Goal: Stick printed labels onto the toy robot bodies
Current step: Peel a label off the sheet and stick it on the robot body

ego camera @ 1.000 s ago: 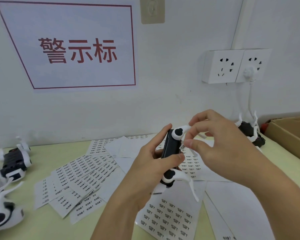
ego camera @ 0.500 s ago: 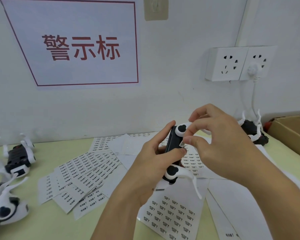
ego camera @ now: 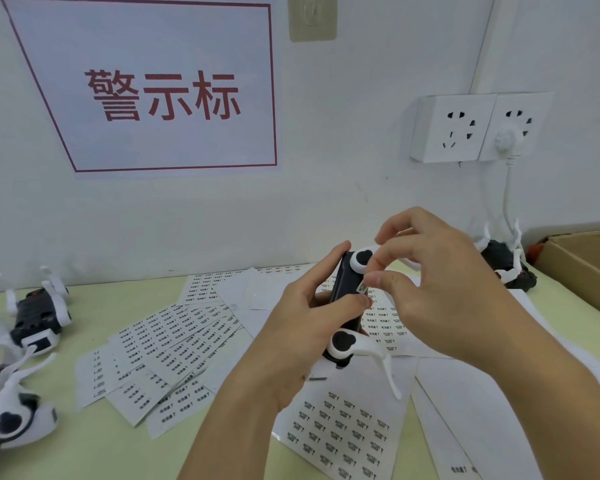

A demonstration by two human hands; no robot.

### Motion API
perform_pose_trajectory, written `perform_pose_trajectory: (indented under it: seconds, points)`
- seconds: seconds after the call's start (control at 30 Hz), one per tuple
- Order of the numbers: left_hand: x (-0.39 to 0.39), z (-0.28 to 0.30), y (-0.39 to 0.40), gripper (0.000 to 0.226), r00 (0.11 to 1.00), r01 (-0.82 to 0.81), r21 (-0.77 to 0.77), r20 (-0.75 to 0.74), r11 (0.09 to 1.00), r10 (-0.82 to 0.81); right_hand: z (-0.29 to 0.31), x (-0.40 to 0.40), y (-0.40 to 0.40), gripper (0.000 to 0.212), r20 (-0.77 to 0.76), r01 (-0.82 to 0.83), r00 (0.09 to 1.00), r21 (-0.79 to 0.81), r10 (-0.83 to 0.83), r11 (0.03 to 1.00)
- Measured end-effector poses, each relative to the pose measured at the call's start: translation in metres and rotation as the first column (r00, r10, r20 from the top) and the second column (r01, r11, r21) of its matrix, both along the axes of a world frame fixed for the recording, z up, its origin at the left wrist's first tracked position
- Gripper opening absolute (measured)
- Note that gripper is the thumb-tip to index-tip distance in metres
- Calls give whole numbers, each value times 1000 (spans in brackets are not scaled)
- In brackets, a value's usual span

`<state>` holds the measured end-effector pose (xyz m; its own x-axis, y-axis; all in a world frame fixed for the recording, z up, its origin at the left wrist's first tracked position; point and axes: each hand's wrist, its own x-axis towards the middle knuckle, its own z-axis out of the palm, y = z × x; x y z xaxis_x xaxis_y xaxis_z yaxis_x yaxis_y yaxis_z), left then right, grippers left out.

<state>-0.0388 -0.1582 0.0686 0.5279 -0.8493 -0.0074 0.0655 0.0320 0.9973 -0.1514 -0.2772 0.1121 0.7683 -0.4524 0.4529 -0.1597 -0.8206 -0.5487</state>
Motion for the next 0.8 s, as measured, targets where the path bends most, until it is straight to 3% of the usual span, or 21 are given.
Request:
perform_pose_trajectory:
  seconds: [0.8]
  points:
    - [-1, 4, 3, 62, 1000, -11, 2, -1, 1000, 11, -3, 3, 1, 20, 31, 4, 1000, -17, -3, 1000]
